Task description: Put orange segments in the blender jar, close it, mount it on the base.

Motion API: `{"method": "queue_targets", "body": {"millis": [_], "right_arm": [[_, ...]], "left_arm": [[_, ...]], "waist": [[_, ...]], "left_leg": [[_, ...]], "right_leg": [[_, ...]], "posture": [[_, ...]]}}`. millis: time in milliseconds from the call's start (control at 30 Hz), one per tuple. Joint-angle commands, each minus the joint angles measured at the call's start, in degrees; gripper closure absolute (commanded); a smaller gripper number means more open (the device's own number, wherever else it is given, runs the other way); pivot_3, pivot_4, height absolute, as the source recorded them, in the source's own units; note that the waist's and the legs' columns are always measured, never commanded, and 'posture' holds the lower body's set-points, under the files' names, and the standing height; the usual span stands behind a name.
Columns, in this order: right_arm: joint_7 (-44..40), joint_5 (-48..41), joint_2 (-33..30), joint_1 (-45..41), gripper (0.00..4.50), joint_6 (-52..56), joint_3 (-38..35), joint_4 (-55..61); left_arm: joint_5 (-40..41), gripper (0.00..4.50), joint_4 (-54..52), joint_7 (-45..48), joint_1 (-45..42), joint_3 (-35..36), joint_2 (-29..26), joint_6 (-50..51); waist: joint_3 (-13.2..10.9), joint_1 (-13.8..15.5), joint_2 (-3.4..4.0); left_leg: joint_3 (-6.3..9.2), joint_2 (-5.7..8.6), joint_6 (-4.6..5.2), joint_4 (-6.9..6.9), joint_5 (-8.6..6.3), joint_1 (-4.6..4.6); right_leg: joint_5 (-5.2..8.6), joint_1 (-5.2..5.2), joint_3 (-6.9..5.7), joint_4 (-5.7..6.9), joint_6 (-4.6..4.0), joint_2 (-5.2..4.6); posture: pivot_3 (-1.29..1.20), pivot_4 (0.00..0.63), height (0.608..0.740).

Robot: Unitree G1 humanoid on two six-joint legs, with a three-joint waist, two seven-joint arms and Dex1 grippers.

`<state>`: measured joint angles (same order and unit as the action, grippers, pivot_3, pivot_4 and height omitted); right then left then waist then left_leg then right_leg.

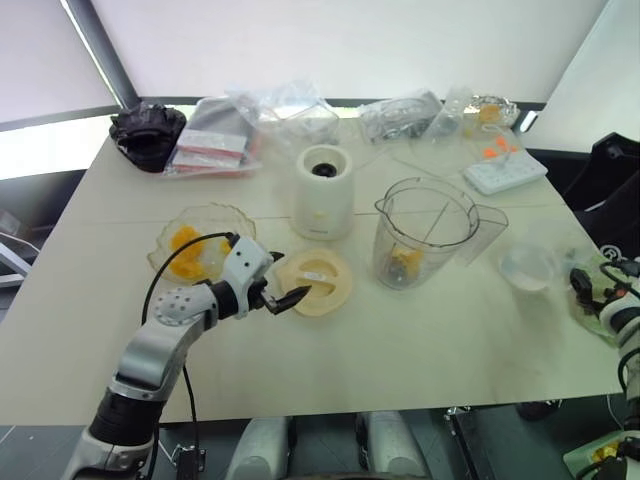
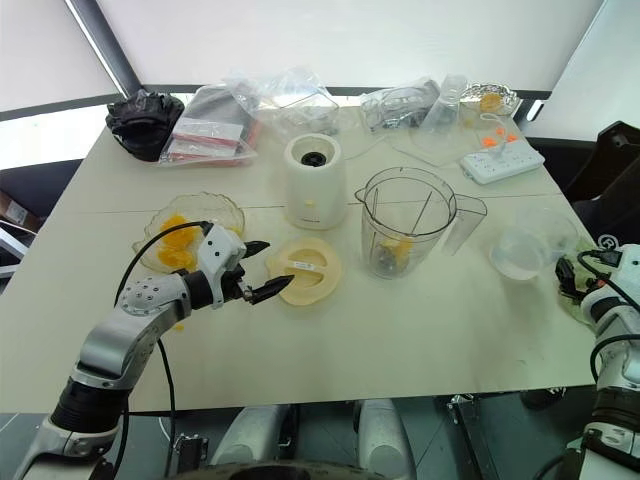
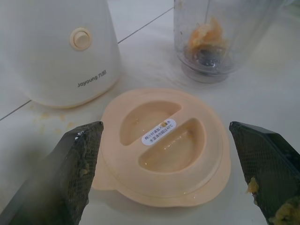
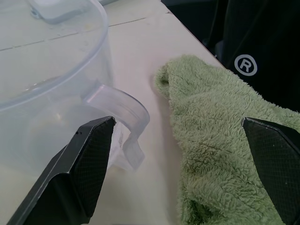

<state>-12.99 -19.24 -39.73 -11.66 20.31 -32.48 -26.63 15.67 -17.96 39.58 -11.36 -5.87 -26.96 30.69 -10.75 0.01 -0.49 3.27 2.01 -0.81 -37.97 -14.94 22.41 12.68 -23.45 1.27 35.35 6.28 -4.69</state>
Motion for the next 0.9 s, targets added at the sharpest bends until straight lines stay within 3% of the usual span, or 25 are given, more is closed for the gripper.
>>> {"method": "queue_targets", "body": {"millis": [33, 633, 767, 900], "right_arm": [[2.44, 2.00, -0.32, -1.59, 0.00, -3.26, -0.20, -1.67], [5.02, 3.47, 0.39, -6.57, 0.00, -10.28, 1.27, -8.64], [4.88, 3.46, 0.28, -6.94, 1.20, -10.79, 1.50, -9.22], [4.52, 3.35, 0.08, -7.08, 3.27, -11.30, 1.83, -9.75]], "left_arm": [[0.90, 0.01, -2.66, -0.30, 0.00, 1.17, -0.42, -0.25], [0.22, 0.01, -2.70, -1.53, -0.14, 0.59, -0.50, -0.58], [0.05, 0.00, -2.58, -1.60, -0.27, 0.44, -0.39, -0.76], [-0.20, 0.00, -2.60, -1.59, -0.10, 0.21, -0.35, -1.10]], "waist": [[0.00, -0.18, 0.00], [-0.02, -0.92, 0.03], [-0.03, -0.95, 0.05], [-0.04, -0.68, 0.06]], "left_leg": [[0.00, 0.00, 0.00, 0.00, 0.00, 0.00], [0.01, 0.01, 0.00, 0.05, 0.00, 0.01], [0.01, 0.01, 0.00, 0.06, 0.00, 0.01], [0.02, 0.01, 0.00, 0.06, 0.00, 0.01]], "right_leg": [[0.00, 0.00, 0.00, 0.00, 0.00, 0.00], [0.00, 0.00, 0.00, -0.06, 0.01, 0.00], [0.00, 0.00, 0.00, -0.06, 0.01, 0.00], [0.00, 0.00, 0.01, -0.07, 0.01, -0.01]], "posture": [[0.00, 0.150, 0.740], [0.00, 0.150, 0.740], [0.00, 0.150, 0.740], [0.00, 0.150, 0.740]]}}
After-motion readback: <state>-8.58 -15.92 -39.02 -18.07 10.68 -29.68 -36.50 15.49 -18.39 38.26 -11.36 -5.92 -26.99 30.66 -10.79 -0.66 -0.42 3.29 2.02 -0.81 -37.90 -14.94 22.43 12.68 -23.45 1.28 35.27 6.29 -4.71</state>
